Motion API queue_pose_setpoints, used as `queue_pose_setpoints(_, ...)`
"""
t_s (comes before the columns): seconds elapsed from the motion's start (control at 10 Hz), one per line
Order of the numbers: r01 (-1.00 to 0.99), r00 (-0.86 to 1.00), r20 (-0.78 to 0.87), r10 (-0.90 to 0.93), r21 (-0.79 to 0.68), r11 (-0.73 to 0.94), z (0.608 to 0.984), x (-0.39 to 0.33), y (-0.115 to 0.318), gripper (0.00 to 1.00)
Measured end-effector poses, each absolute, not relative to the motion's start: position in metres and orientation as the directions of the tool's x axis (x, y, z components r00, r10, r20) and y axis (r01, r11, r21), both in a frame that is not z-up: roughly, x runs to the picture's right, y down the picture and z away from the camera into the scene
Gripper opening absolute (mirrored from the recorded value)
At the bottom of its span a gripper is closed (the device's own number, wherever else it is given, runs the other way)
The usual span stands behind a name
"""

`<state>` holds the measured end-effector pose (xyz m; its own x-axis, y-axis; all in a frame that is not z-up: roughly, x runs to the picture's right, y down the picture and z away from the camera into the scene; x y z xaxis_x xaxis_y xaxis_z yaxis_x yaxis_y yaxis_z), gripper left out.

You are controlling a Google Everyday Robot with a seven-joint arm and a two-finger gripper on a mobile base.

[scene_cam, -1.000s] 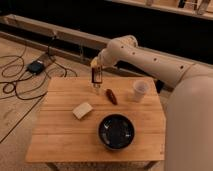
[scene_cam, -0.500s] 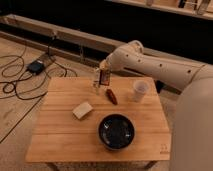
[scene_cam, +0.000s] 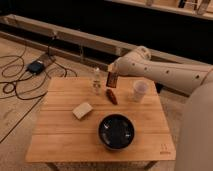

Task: Place the eraser in the ceramic cup

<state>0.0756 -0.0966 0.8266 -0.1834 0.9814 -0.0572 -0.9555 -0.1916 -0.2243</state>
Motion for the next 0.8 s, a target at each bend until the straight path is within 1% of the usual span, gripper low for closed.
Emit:
queue_pose_setpoints(0.3,-0.955,-0.21,-0.046,0.977,-0.205,-0.215,0.8261,0.0921,-0.0914,0.0)
queue_pose_setpoints(0.8,-0.955,-0.206,-0.046,0.977,-0.209,-0.212,0.826,0.0883,-0.0918,0.0)
